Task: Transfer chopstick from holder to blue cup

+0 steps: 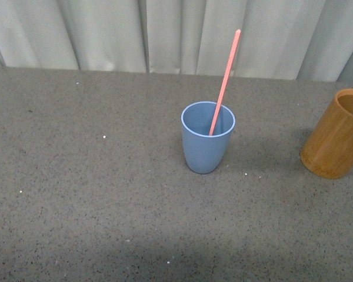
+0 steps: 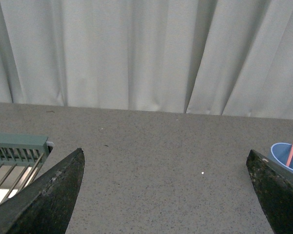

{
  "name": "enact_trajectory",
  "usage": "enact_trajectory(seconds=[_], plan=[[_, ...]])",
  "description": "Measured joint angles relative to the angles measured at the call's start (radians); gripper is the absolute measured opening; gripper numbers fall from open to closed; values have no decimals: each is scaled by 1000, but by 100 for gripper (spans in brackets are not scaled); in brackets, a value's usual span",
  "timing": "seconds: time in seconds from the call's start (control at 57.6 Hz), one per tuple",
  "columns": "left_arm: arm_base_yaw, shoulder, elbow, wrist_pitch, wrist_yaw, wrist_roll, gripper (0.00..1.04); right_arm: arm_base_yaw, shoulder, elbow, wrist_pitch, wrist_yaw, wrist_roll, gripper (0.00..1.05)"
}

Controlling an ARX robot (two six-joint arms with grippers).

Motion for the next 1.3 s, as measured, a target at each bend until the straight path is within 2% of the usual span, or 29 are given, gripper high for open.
enact_trajectory(seconds=[0.052,0.139,0.278,0.313,0.4,0.486,0.643,0.695,1.199,1.303], plan=[[0,0,0,0,1,0,98,-39,-38,-76,46,-34,-11,44],[0,0,0,0,2,0,98,-82,-107,-174,34,-84,-22,29],[0,0,0,0,2,0,98,-140,-294,-282,-68,-146,-29,6],[0,0,0,0,2,0,98,-174,-370,-310,-117,-198,-33,1],[0,0,0,0,1,0,98,-207,-537,-354,-246,-212,-33,1],[0,0,0,0,2,0,98,-217,-760,-390,-448,-212,-33,1],[0,0,0,0,2,0,98,-217,-1292,-391,-968,-216,-33,1],[0,0,0,0,2,0,98,-217,-1427,-391,-1070,-219,-34,1],[0,0,0,0,2,0,98,-217,-1476,-391,-1093,-219,-34,1],[0,0,0,0,2,0,98,-217,-1476,-391,-1093,-219,-34,22]])
